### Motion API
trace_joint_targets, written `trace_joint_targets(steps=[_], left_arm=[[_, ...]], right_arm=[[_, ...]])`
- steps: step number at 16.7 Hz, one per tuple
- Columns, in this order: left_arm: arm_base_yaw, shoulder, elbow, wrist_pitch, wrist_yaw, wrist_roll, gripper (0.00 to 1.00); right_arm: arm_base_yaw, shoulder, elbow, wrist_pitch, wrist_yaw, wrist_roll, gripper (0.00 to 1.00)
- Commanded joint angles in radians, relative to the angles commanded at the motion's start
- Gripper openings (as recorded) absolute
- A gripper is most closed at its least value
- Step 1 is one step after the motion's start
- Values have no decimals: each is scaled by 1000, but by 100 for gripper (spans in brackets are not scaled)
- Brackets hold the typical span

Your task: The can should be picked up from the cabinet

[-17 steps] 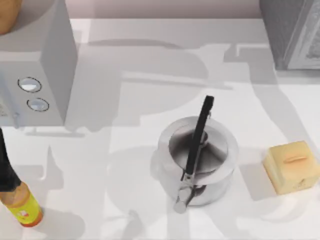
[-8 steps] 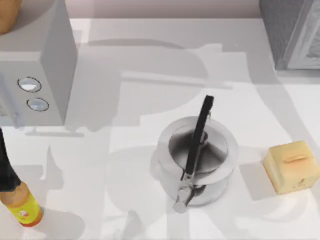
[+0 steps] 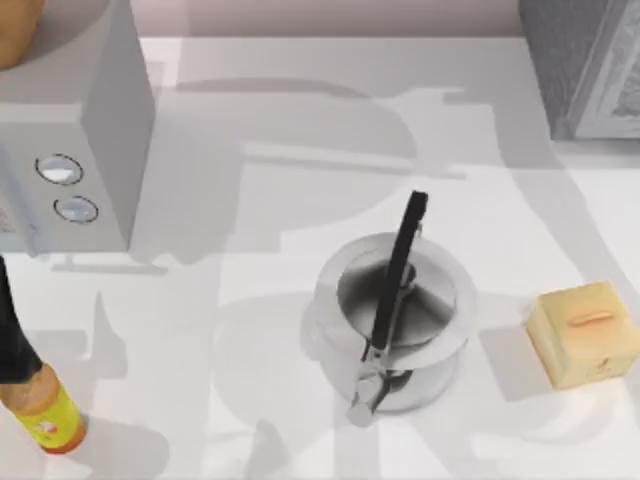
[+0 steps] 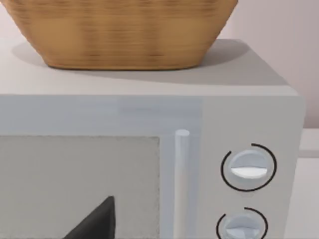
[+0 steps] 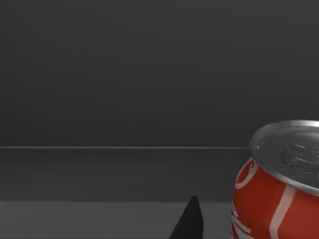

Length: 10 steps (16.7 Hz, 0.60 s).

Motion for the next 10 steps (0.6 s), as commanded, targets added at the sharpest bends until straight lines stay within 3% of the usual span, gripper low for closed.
trace_joint_targets(steps=[4, 10], left_arm=[[0, 0, 0, 0, 0, 0, 100], [0, 0, 0, 0, 0, 0, 100]], right_arm=[[0, 0, 0, 0, 0, 0, 2], [0, 0, 0, 0, 0, 0, 0]])
